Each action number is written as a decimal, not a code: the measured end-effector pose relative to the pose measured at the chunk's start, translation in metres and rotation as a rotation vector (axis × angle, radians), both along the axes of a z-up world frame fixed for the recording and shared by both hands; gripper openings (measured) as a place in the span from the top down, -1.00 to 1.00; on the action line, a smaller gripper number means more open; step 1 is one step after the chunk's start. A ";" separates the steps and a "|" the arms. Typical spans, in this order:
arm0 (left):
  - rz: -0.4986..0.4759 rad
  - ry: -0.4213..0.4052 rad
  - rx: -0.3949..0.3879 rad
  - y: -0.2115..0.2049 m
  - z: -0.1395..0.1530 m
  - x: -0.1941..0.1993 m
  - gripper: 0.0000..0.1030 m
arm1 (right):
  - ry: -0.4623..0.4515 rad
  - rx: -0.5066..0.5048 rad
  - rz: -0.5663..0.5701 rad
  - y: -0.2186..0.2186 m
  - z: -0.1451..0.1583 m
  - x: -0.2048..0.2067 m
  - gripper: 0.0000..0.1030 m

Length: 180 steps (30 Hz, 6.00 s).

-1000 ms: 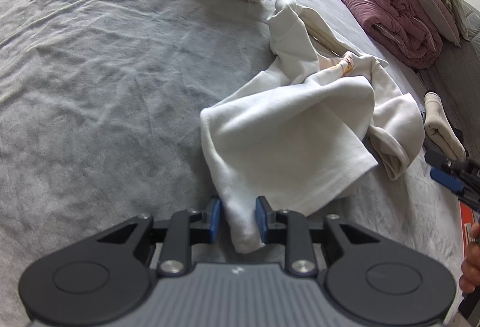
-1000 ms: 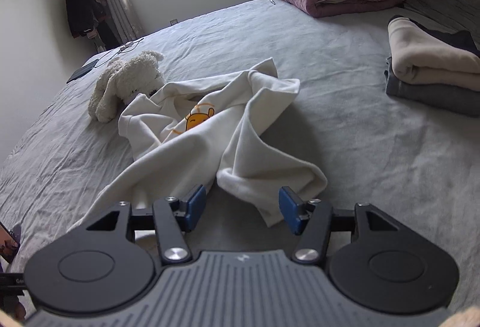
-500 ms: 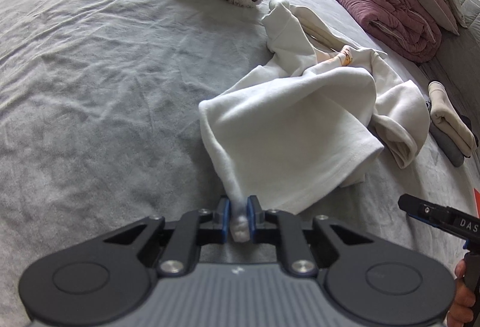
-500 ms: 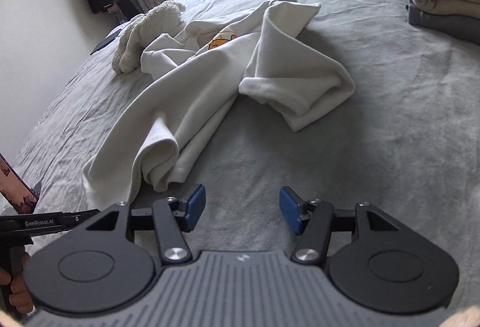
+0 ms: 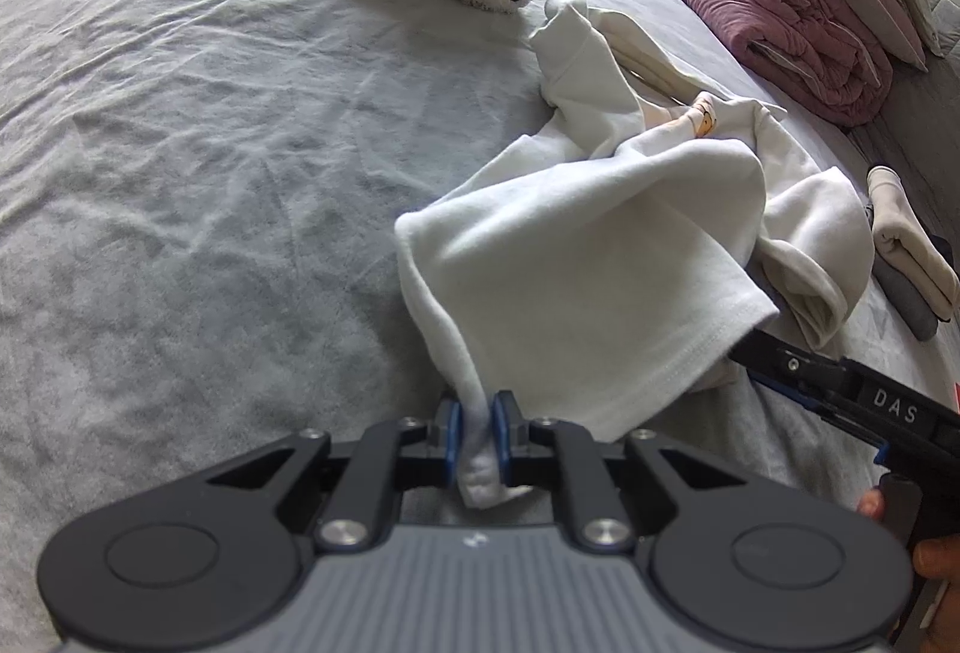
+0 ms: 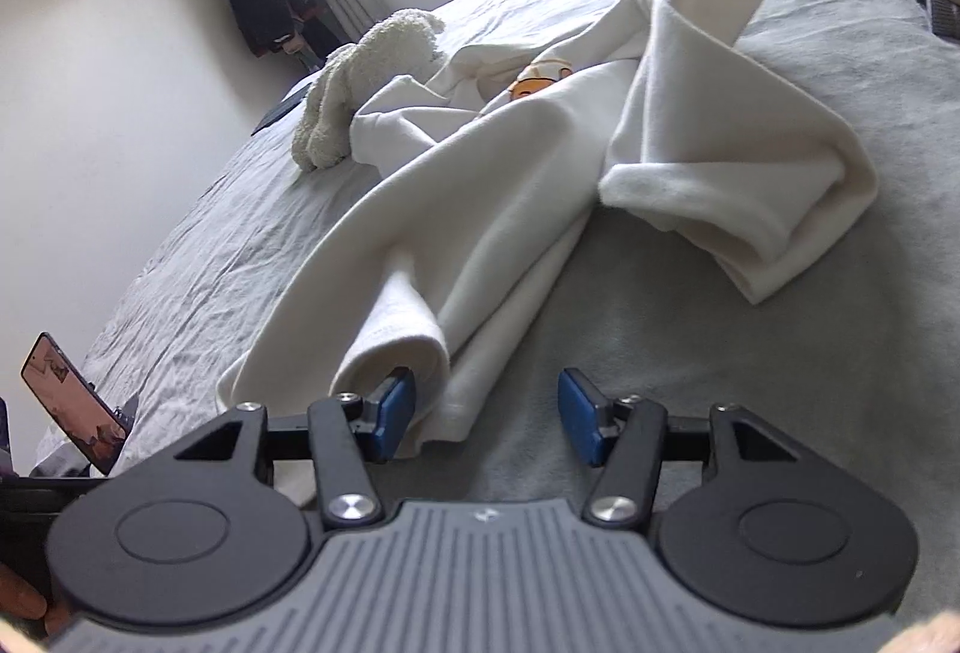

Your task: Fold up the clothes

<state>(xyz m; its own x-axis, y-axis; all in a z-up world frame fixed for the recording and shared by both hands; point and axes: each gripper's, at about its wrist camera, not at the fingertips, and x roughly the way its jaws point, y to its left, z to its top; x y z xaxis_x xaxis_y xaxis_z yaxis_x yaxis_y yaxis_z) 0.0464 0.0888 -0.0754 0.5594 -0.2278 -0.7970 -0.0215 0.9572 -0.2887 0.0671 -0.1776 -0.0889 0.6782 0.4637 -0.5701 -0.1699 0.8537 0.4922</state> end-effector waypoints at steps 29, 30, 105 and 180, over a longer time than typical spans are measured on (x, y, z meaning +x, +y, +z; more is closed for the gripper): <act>-0.048 -0.154 -0.297 0.025 0.044 -0.042 0.92 | -0.142 -0.086 -0.118 -0.053 0.064 -0.060 0.80; -0.056 -0.148 -0.319 0.027 0.044 -0.046 0.92 | -0.142 -0.084 -0.119 -0.056 0.065 -0.063 0.80; -0.184 -0.138 -0.071 0.019 0.054 -0.132 0.94 | -0.084 -0.368 -0.046 -0.075 0.075 -0.154 0.81; 0.162 -0.058 -0.062 0.042 0.021 0.024 0.17 | -0.207 -0.082 -0.081 0.048 0.021 0.092 0.76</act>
<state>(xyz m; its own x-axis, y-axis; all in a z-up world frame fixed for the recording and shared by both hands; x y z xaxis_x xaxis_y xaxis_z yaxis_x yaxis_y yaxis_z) 0.0708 0.1310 -0.0549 0.6371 -0.1786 -0.7499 -0.1558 0.9229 -0.3521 0.1587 -0.1297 -0.0678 0.8178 0.3611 -0.4482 -0.1897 0.9043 0.3826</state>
